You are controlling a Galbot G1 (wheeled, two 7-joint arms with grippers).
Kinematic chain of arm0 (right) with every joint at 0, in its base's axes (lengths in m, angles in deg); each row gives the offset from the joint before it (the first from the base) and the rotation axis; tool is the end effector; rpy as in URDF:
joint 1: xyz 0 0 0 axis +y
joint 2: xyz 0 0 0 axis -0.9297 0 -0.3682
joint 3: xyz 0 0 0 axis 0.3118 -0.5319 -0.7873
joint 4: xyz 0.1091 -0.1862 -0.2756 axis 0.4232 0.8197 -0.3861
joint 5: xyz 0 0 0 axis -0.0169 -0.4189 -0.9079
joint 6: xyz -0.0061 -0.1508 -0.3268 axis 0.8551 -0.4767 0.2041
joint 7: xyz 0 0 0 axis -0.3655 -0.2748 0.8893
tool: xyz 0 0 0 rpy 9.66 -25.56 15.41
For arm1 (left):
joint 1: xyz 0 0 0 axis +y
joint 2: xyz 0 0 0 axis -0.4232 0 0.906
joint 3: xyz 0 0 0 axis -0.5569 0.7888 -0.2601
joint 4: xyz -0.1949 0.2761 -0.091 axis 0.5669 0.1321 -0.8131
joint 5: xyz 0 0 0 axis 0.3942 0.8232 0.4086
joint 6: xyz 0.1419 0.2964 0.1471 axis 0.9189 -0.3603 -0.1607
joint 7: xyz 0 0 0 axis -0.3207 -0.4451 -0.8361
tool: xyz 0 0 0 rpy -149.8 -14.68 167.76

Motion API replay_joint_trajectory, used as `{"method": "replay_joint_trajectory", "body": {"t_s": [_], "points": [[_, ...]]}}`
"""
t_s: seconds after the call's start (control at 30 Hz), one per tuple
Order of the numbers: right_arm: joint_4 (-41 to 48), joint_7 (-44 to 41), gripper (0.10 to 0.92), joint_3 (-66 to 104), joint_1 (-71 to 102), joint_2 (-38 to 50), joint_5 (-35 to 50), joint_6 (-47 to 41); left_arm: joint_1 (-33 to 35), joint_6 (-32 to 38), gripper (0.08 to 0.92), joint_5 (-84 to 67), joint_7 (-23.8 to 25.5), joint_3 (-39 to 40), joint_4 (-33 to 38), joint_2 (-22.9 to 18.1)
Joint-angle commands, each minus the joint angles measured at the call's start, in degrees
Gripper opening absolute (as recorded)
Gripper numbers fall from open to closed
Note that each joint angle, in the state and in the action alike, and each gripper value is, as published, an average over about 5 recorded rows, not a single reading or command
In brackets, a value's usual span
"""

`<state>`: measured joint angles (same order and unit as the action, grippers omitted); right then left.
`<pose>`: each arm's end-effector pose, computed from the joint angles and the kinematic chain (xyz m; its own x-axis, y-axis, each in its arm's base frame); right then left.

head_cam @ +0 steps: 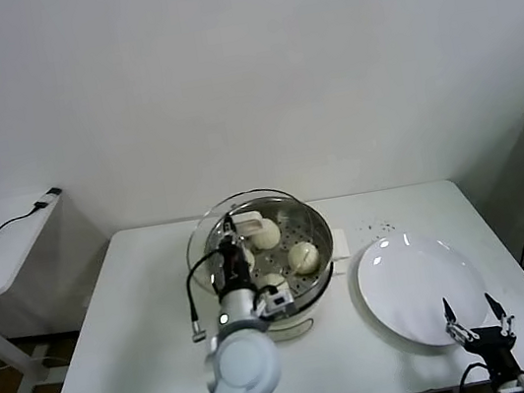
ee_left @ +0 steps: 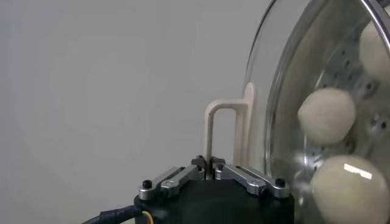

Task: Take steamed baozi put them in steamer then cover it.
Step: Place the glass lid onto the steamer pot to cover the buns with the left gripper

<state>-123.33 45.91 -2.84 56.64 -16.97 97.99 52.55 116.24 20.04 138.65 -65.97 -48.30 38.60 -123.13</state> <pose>0.1408 -0.1408 -0.3994 -0.9742 0.1270 0.1866 0.1096 0.9889 -0.1007 0.2905 -0.1461 -0.2477 -0.9966 -0.0823 0.0100 -0.0044 0.1733 0.9849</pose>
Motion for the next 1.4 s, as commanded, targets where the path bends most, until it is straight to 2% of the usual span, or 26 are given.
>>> {"method": "replay_joint_trajectory", "body": {"t_s": [0.03,0.23,0.7,1.4], "points": [[0.7,0.2,0.823,0.6,0.0,0.1,0.5,0.6,-1.5,-1.9,0.138,5.4,-0.5,4.7,-6.9,-7.2],[1.0,0.4,0.823,0.8,0.1,0.0,0.5,1.1,-1.4,-3.3,0.138,6.6,-0.9,4.5,-8.2,-8.1],[1.9,1.9,0.823,0.8,-0.4,-0.9,-0.5,2.5,-1.0,-1.3,0.138,9.1,-4.3,2.6,-10.4,-6.7],[2.5,1.9,0.823,0.5,-0.1,-1.0,-1.0,3.5,0.1,-0.2,0.138,7.9,-5.1,1.7,-10.9,-5.3]]}}
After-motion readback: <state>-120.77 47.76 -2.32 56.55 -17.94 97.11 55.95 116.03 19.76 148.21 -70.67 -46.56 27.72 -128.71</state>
